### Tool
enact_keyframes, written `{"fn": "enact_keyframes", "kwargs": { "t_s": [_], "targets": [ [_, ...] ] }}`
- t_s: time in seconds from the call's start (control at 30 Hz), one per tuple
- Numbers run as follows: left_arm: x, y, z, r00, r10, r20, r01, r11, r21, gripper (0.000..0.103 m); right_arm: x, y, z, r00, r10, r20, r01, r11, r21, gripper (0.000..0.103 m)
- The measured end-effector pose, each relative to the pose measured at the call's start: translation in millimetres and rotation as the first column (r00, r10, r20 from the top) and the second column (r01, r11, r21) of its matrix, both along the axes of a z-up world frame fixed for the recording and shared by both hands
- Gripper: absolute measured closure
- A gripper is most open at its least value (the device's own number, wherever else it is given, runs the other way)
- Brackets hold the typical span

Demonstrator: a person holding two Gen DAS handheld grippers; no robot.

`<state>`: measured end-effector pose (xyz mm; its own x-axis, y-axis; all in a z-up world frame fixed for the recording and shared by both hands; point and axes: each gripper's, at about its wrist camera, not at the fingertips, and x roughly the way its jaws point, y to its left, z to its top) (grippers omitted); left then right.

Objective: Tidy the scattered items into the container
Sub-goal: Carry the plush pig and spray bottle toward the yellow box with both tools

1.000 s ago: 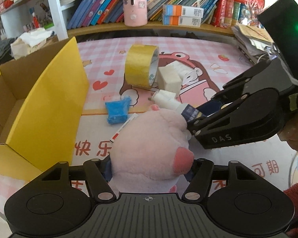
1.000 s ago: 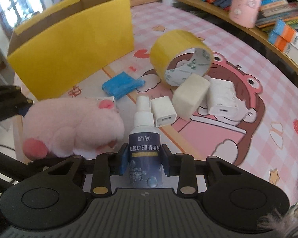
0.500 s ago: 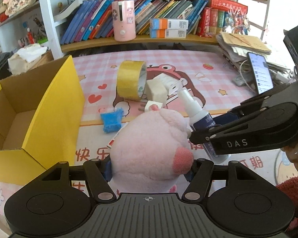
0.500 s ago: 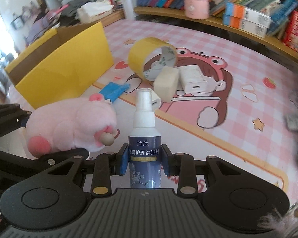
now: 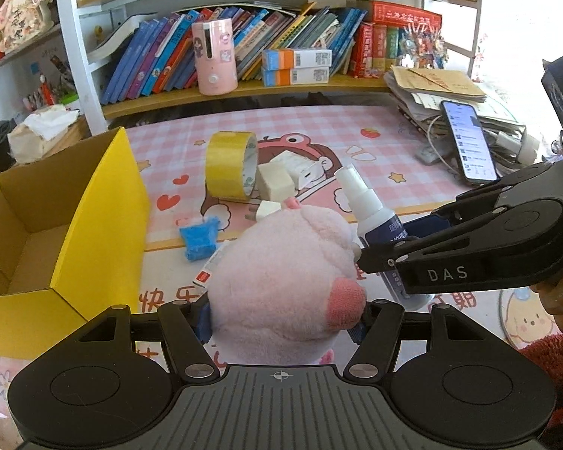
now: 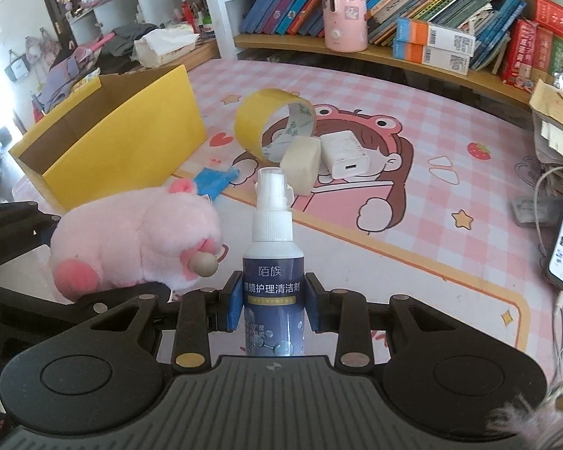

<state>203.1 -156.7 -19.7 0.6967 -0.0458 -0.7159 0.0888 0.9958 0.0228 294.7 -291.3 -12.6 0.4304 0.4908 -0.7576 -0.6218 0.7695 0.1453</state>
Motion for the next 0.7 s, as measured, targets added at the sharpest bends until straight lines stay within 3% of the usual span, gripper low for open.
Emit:
{"fn": "enact_keyframes", "kwargs": {
  "t_s": [0.5,0.7],
  "targets": [
    [-46.6,30.4,16.9,0.982,-0.168,0.088,0.172,0.984,-0.035,0.039,-67.3,8.0,23.0,0.978,-0.196,0.070,0.197,0.980,-0.005,0.072],
    [-83.9,64.4,16.6,0.980,-0.176,0.087,0.182,0.981,-0.060,0.039,-112.3,33.9,24.5,0.968,-0.239,0.079,0.241,0.970,-0.017,0.072]
  ]
}}
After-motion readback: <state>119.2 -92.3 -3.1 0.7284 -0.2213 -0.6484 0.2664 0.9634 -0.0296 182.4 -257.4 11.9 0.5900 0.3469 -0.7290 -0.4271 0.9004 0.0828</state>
